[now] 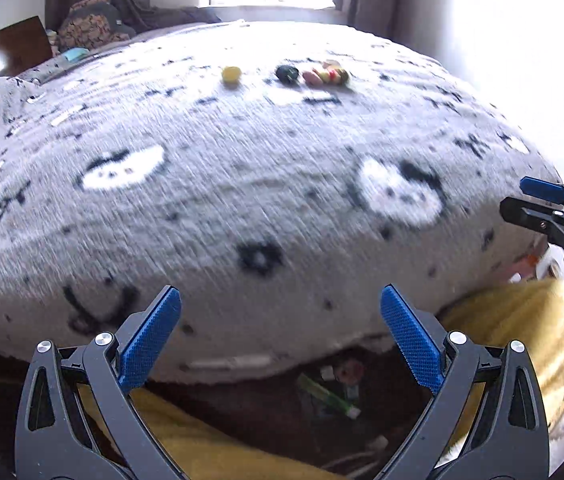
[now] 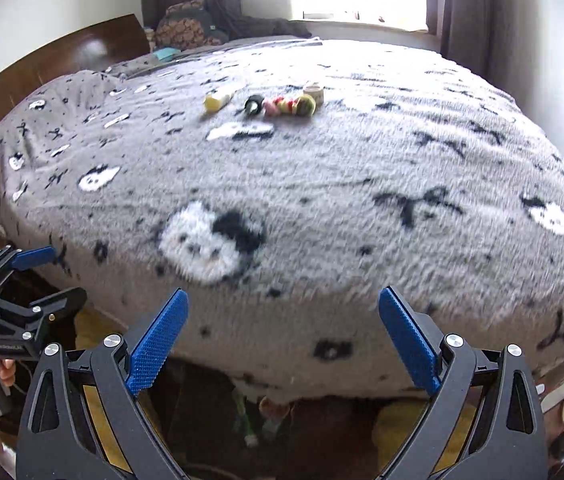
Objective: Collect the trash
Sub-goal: 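Raise both open tools back over the bed, then grasp the yellow bottle with the left tool while the right tool grasps the hair ties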
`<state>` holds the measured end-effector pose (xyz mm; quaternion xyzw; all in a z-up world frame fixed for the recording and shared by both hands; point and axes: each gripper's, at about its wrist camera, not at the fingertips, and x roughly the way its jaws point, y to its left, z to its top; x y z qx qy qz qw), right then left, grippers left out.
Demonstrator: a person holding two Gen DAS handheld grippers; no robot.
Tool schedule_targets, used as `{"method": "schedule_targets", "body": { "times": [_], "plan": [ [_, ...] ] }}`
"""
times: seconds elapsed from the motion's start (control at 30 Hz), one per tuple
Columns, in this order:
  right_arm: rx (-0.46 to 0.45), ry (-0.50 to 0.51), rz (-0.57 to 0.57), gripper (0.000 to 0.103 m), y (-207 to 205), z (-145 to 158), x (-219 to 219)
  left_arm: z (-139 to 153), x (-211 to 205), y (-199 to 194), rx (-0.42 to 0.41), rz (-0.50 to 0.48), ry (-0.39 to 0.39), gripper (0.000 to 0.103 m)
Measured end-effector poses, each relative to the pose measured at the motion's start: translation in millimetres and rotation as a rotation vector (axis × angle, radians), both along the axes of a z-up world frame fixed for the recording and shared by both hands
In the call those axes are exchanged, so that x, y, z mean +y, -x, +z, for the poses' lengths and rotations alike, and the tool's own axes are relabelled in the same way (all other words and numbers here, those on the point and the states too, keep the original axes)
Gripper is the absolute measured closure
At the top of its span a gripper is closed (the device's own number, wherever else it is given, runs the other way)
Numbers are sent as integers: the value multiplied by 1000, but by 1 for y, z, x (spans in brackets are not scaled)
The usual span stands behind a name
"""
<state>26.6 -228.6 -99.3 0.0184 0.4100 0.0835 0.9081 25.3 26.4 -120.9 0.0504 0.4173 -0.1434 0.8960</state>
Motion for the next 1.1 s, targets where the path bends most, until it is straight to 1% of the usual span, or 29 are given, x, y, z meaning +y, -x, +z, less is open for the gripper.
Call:
{"method": "schedule_targets", "body": {
  "times": [0.13,0.3,0.4,0.6,0.73,0.87,0.9,0.97,1.0,1.1],
  "plan": [
    [-11,6,-8,7,-25,9,-5,4,5,-27,-4,19,-5,8],
    [-7,14,-23,7,-63,11,-9,6,13,-64,-2,42,-6,8],
    [0,14,-24,7,-85,8,-9,6,12,-89,-1,47,-13,8],
    [18,14,-17,7,-142,-1,-8,7,8,-144,-11,80,-35,8],
    [25,39,5,8,-180,-9,-3,8,2,-185,-22,102,-49,8],
    [23,72,46,21,-211,-14,7,4,-6,-229,-14,114,-56,10],
    [28,76,55,24,-219,-16,10,2,-8,-241,-10,114,-55,15],
    [34,95,68,31,-235,-17,15,1,-11,-260,-3,118,-49,21],
    [31,100,73,31,-241,-17,18,0,-11,-269,-3,122,-45,24],
    [26,110,86,31,-262,-18,23,0,-18,-296,-4,122,-37,28]
  ]
}}
